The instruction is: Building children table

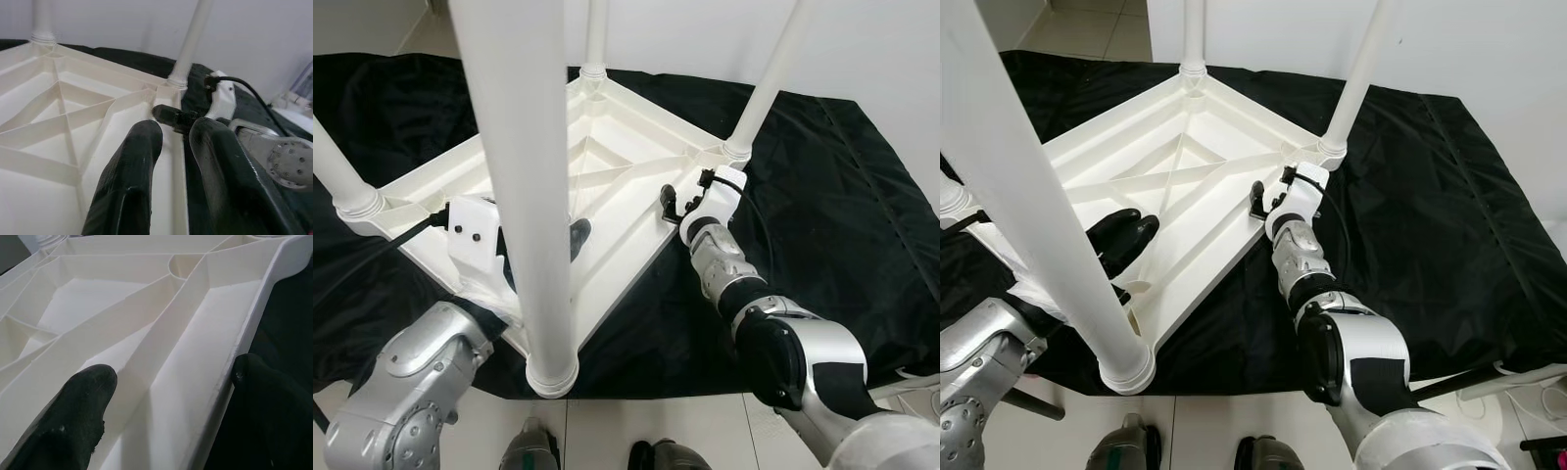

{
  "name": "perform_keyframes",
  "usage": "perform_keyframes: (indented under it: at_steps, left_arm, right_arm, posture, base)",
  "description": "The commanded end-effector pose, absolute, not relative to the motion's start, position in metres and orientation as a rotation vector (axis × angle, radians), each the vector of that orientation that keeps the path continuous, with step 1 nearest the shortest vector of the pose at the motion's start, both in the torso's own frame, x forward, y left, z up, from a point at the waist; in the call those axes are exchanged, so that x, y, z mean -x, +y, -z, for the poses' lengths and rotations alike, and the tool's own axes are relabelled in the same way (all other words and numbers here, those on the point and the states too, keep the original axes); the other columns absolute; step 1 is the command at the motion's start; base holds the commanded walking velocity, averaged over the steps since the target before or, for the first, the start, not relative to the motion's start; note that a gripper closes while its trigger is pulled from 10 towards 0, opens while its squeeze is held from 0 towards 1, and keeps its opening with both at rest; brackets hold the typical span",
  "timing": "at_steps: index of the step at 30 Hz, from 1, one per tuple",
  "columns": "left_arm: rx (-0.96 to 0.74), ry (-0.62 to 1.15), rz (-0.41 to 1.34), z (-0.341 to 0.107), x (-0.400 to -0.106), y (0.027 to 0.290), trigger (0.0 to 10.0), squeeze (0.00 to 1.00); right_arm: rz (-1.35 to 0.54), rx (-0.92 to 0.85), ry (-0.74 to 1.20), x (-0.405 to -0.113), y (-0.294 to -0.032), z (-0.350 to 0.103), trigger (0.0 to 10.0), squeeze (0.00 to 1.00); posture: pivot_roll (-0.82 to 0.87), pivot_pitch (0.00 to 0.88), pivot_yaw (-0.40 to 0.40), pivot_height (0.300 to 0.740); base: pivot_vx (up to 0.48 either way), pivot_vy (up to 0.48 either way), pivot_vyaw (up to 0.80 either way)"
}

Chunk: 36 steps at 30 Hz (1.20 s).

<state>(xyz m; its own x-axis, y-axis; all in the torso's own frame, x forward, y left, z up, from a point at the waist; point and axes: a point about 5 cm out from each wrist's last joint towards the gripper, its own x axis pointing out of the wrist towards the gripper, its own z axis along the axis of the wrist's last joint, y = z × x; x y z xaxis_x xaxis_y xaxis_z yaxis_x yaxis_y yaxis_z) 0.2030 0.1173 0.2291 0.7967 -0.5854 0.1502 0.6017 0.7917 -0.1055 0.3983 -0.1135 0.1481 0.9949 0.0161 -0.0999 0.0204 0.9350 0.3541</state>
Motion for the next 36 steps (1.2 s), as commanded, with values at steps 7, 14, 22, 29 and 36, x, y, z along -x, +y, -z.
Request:
perform_keyframes:
  at_steps: [7,14,22,29,36]
  left_arm:
    - [0.134,-0.087,0.749,-0.229,-0.193,0.092,10.0,0.00]
    - [0.138,-0.049,0.768,-0.227,-0.186,0.082,10.0,0.00]
    - [0.102,-0.048,0.786,-0.227,-0.187,0.079,10.0,0.00]
    - [-0.023,-0.023,0.784,-0.218,-0.196,0.077,10.0,0.00]
    - [-0.088,-0.013,0.811,-0.211,-0.208,0.078,10.0,0.00]
  right_arm:
    - [-0.047,-0.421,0.150,-0.399,-0.105,-0.147,10.0,0.00]
    - [-0.151,-0.410,0.157,-0.402,-0.093,-0.156,10.0,0.00]
    - [-0.200,-0.288,0.121,-0.408,-0.085,-0.176,10.0,0.00]
    - [-0.191,-0.298,0.070,-0.408,-0.097,-0.176,10.0,0.00]
    - [-0.187,-0.324,-0.030,-0.405,-0.119,-0.174,10.0,0.00]
  posture:
    - [0.25,0.146,-0.078,0.740]
    - [0.24,0.158,-0.072,0.740]
    - [0.24,0.158,-0.067,0.740]
    - [0.22,0.146,-0.056,0.740]
    - [0.18,0.132,-0.044,0.740]
  base:
    - [0.000,0.000,0.00]
    - [0.000,0.000,0.00]
    - [0.000,0.000,0.00]
    - [0.000,0.000,0.00]
    - [0.000,0.000,0.00]
